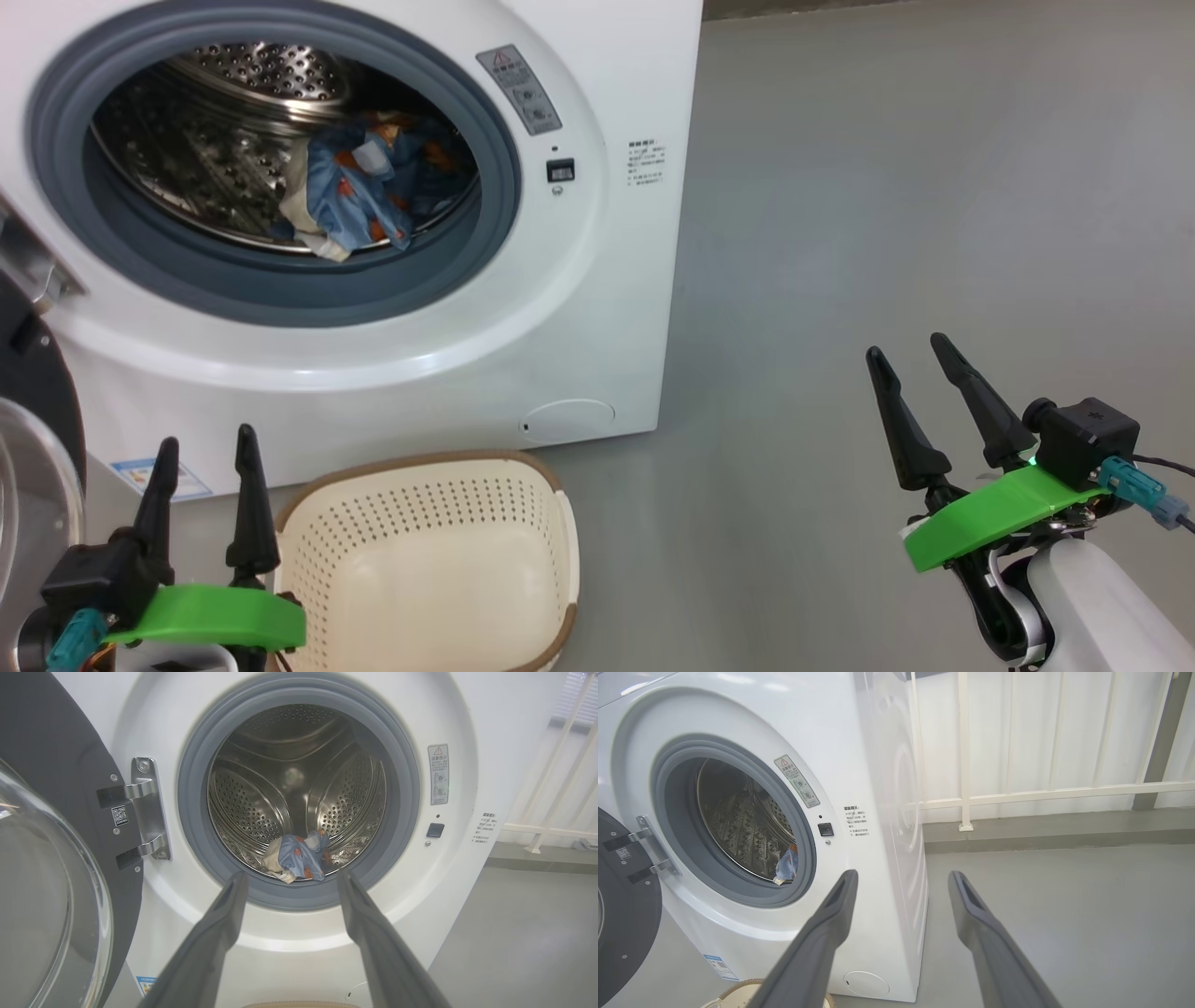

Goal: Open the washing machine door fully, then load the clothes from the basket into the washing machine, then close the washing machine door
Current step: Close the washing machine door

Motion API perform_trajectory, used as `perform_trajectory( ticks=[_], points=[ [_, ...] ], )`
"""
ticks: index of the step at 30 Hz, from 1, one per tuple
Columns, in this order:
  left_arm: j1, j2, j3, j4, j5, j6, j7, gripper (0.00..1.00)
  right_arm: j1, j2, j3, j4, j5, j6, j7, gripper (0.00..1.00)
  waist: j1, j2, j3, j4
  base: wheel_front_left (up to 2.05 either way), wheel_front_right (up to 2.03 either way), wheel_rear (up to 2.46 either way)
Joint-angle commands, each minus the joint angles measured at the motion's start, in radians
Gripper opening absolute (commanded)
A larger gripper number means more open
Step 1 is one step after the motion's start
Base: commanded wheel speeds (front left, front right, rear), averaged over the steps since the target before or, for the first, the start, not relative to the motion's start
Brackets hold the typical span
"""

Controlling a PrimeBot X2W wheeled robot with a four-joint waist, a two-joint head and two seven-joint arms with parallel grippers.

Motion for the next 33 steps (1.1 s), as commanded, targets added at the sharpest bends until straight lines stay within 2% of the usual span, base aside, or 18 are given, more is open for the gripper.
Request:
perform_trajectory(
  ticks=[1, 14, 33],
  points=[
    [-0.004, 0.021, 0.038, -0.030, 0.011, 0.006, -0.006, 1.00, 0.002, -0.008, 0.016, -0.019, -0.004, 0.004, -0.008, 1.00, -0.0001, -0.0001, -0.001, -0.001, -1.77, 1.77, 0.00],
    [0.000, 0.019, 0.034, -0.032, 0.007, -0.001, -0.006, 1.00, 0.002, -0.011, 0.020, -0.018, -0.002, 0.004, -0.008, 1.00, -0.0001, -0.0001, -0.003, -0.003, -1.29, 1.29, 0.00],
    [0.001, 0.020, 0.023, -0.024, 0.002, 0.001, -0.006, 1.00, 0.005, -0.015, 0.032, -0.015, 0.004, 0.004, -0.008, 1.00, -0.0001, -0.0001, -0.010, -0.001, -0.05, 0.05, 0.00]
  ],
)
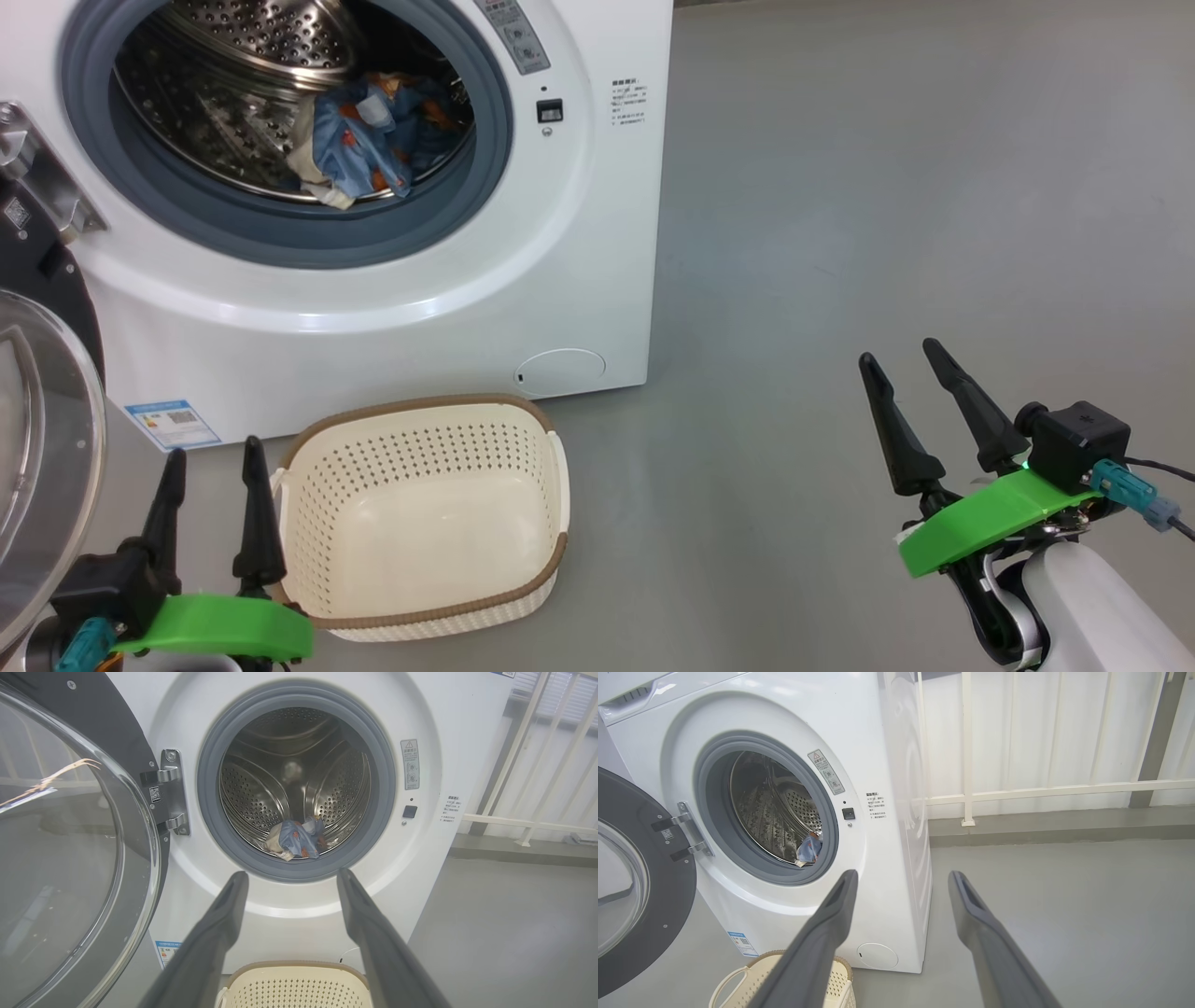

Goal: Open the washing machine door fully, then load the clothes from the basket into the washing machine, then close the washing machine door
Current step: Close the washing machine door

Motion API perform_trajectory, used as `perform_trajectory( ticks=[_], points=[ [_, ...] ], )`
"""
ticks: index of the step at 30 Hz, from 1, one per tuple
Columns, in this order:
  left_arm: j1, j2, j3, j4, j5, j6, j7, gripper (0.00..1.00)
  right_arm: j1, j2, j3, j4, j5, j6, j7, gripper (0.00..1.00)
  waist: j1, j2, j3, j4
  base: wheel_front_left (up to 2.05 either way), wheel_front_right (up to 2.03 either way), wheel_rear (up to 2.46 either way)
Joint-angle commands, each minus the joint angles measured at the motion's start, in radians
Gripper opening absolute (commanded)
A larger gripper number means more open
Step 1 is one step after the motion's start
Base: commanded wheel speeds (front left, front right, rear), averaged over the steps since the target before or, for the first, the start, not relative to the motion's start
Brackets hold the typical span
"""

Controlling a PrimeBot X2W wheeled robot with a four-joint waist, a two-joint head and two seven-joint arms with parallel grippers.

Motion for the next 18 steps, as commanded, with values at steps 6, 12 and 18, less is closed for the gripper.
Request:
perform_trajectory(
  ticks=[6, 12, 18],
  points=[
    [-0.016, 0.022, 0.028, -0.025, 0.000, 0.002, -0.006, 1.00, 0.004, -0.014, 0.017, -0.019, 0.002, 0.004, -0.008, 1.00, 0.0000, -0.0001, 0.001, 0.002, 0.00, 0.00, 0.00],
    [-0.016, 0.021, 0.027, -0.029, -0.001, 0.004, -0.006, 1.00, 0.005, -0.014, 0.013, -0.019, 0.001, 0.004, -0.008, 1.00, 0.0000, -0.0001, 0.002, 0.006, 0.00, 0.00, 0.00],
    [-0.016, 0.018, 0.026, -0.031, -0.001, 0.005, -0.006, 1.00, 0.004, -0.012, 0.011, -0.018, -0.001, 0.004, -0.008, 1.00, 0.0000, -0.0001, 0.003, 0.014, 0.00, 0.00, 0.00]
  ],
)
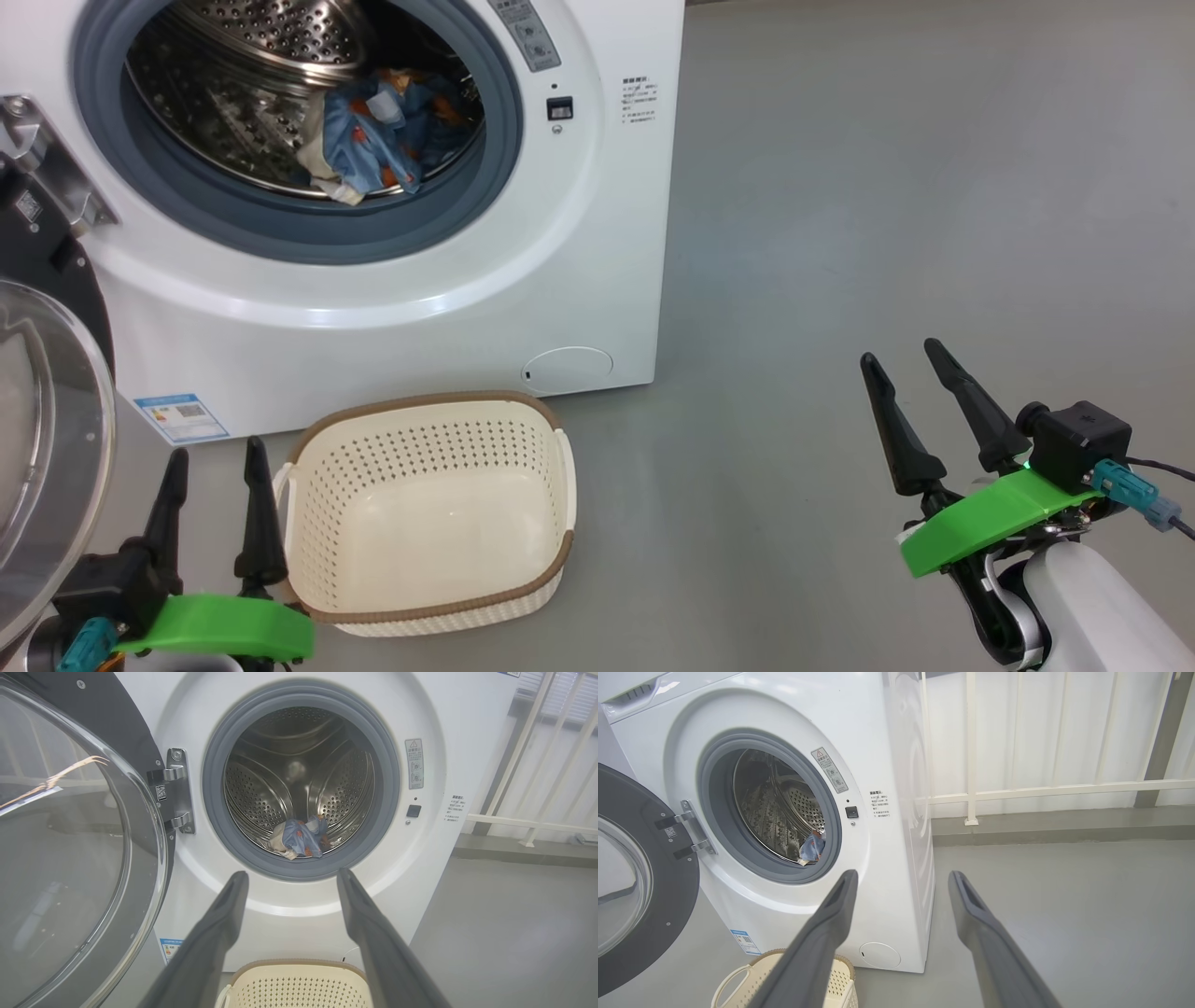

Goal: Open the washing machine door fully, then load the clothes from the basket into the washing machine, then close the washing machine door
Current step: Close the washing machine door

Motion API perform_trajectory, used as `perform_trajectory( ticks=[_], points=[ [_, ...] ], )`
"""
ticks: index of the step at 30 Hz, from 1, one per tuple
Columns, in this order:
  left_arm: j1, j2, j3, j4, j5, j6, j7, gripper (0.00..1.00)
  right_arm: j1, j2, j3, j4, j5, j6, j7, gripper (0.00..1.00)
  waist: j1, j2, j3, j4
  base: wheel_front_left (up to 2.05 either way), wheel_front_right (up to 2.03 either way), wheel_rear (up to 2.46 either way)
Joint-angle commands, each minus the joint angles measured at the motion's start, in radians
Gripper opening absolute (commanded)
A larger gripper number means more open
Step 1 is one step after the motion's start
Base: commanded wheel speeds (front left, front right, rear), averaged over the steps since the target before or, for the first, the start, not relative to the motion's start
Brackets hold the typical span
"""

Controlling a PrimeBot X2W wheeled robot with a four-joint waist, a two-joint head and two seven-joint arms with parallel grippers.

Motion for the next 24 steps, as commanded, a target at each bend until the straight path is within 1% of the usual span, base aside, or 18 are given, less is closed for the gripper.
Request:
perform_trajectory(
  ticks=[1, 8, 13, 21, 24],
  points=[
    [-0.016, 0.018, 0.030, -0.031, -0.001, 0.005, -0.006, 1.00, 0.004, -0.009, 0.010, -0.019, -0.001, 0.004, -0.008, 1.00, -0.0001, 0.0000, 0.001, 0.004, 0.00, 0.00, 0.00],
    [-0.018, 0.015, 0.031, -0.029, 0.002, 0.008, -0.006, 1.00, 0.004, -0.007, 0.008, -0.020, -0.001, 0.004, -0.008, 1.00, -0.0001, 0.0000, 0.004, 0.023, 0.00, 0.00, 0.00],
    [-0.020, 0.012, 0.040, -0.018, 0.014, 0.031, -0.006, 1.00, 0.004, -0.006, 0.008, -0.020, -0.001, 0.004, -0.008, 1.00, -0.0001, 0.0000, 0.005, 0.051, 0.00, 0.00, 0.00],
    [-0.021, 0.001, 0.048, -0.016, 0.035, 0.049, -0.006, 1.00, 0.007, -0.005, 0.012, -0.017, 0.002, 0.004, -0.008, 1.00, -0.0001, 0.0000, -0.003, 0.113, 0.00, 0.00, 0.00],
    [-0.017, 0.003, 0.048, -0.005, 0.046, 0.058, -0.006, 1.00, 0.009, -0.004, 0.017, -0.015, 0.005, 0.004, -0.008, 1.00, -0.0001, 0.0000, -0.010, 0.152, 0.00, 0.00, 0.00]
  ],
)
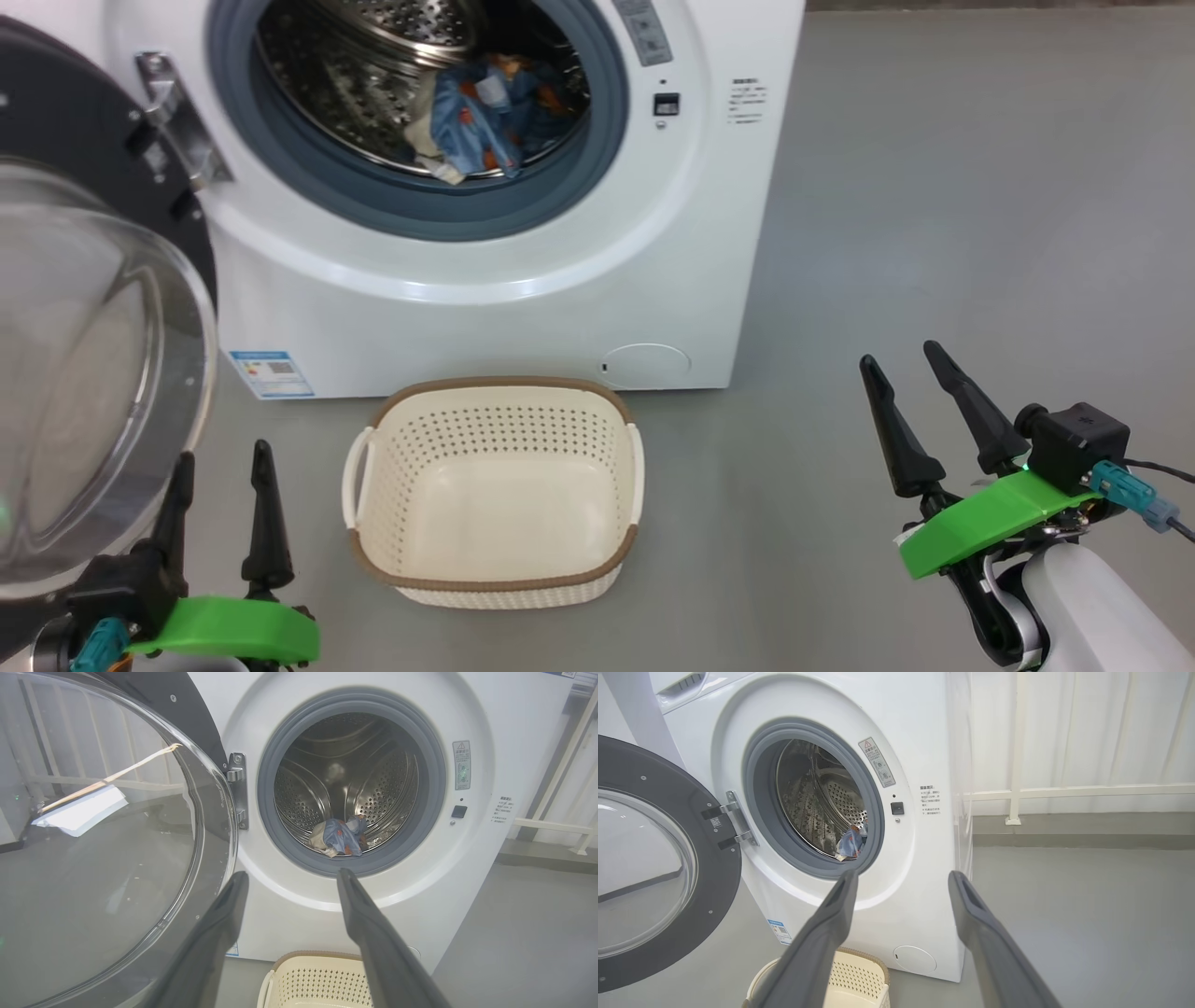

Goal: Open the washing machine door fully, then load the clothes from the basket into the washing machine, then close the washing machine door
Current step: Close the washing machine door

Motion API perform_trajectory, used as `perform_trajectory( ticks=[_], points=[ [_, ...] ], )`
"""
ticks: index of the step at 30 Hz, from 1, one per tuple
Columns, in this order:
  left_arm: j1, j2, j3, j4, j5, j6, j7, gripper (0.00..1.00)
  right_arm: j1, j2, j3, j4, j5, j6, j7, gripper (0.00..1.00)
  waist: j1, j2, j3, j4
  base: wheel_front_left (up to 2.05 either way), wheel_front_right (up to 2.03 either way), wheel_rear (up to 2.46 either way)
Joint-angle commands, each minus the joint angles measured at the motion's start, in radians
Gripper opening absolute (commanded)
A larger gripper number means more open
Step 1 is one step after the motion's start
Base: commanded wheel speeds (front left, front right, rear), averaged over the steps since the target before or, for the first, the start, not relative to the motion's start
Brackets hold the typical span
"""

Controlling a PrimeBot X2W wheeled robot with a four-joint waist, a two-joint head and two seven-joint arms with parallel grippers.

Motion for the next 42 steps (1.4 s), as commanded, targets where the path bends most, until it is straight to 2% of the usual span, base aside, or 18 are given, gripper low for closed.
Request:
perform_trajectory(
  ticks=[1, 15, 24, 33, 42],
  points=[
    [-0.020, 0.024, 0.037, -0.011, 0.009, 0.004, -0.006, 1.00, 0.009, -0.005, 0.017, -0.019, 0.005, 0.004, -0.008, 1.00, -0.0001, -0.0001, -0.009, 0.035, 0.00, 0.00, 0.00],
    [0.001, 0.015, 0.042, -0.021, 0.027, 0.025, -0.006, 1.00, 0.021, -0.001, 0.024, -0.013, 0.010, 0.004, -0.008, 1.00, -0.0001, -0.0001, -0.032, 0.208, 0.00, 0.00, 0.00],
    [-0.003, 0.024, 0.042, -0.006, 0.012, 0.019, -0.005, 1.00, 0.022, 0.001, 0.028, -0.010, 0.013, 0.004, -0.008, 1.00, -0.0001, -0.0001, -0.037, 0.309, 0.00, 0.00, 0.00],
    [-0.006, 0.030, 0.037, 0.005, 0.006, 0.016, -0.005, 1.00, 0.024, 0.001, 0.036, -0.007, 0.014, 0.004, -0.008, 1.00, -0.0001, -0.0001, -0.043, 0.370, 0.00, 0.00, 0.00],
    [-0.005, 0.033, 0.035, 0.008, -0.002, 0.015, -0.005, 1.00, 0.021, -0.007, 0.053, -0.005, 0.020, 0.004, -0.008, 1.00, -0.0001, -0.0001, -0.045, 0.394, 0.00, 0.00, 0.00]
  ],
)
